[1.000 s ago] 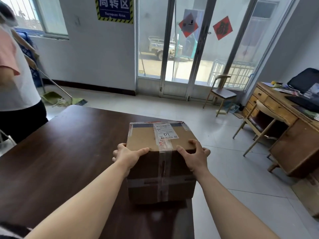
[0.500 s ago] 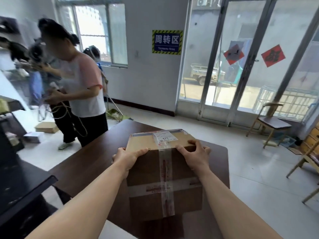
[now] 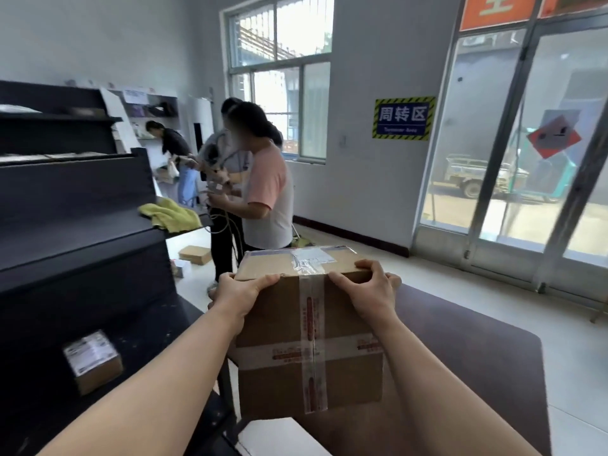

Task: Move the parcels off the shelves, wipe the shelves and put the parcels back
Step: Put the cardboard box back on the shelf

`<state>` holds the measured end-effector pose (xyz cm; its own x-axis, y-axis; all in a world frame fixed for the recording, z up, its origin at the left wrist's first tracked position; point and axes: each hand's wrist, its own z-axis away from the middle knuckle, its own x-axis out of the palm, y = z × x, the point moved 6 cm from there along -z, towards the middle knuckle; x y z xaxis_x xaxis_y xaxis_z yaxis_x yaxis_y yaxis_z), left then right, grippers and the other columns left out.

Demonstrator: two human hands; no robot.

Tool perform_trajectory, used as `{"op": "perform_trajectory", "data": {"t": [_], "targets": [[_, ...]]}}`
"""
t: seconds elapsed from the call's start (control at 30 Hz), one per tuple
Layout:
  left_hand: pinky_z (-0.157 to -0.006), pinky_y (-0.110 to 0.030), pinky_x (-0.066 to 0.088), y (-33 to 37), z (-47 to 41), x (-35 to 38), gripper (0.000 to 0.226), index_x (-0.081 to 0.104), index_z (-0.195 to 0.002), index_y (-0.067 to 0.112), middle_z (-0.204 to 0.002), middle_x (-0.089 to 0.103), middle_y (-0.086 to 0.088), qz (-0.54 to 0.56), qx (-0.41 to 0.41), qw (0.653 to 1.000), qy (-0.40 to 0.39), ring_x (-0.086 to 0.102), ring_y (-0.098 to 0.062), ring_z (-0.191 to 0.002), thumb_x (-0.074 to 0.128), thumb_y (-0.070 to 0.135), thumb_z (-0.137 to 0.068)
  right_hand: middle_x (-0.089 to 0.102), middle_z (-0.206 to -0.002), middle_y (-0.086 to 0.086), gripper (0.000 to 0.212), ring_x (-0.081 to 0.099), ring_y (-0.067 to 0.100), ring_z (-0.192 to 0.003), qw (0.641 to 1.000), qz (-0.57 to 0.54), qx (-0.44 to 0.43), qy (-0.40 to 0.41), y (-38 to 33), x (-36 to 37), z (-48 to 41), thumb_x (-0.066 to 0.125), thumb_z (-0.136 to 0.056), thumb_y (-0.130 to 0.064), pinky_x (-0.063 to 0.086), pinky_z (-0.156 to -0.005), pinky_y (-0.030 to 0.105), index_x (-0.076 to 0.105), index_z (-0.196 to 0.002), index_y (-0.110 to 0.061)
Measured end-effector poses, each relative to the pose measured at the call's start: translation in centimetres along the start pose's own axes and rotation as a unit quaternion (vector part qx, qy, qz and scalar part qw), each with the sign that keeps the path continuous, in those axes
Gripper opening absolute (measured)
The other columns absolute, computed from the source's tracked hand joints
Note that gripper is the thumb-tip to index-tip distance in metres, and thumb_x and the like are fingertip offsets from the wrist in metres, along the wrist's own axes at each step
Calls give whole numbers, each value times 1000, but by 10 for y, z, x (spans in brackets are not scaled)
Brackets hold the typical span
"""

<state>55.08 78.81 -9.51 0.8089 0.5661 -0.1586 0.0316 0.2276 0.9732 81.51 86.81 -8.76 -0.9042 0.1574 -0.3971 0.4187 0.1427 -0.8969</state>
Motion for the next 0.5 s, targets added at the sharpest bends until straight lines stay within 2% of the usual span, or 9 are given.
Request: {"op": "perform_trajectory", "data": {"t": [0.23,0.5], "targets": [[-99,-47,44,30,18,-74,105,36,-138,19,-131,32,-10,-15,33,991,132,41,-30,-115,86,54,-53,30,-116,0,63,50,24,-109,997,-45,-31,-60,-50,49,12,76,-56,-68,46,-100,40,52,-108,-41],[-96,-49,46,29,52,-114,98,40,-134,17,-128,34,-10,40,24,976,211,42,-28,-112,86,53,-55,31,-114,-2,63,50,22,-106,983,-67,-114,-130,-100,69,13,78,-52,-68,46,-100,38,53,-104,-41]]}}
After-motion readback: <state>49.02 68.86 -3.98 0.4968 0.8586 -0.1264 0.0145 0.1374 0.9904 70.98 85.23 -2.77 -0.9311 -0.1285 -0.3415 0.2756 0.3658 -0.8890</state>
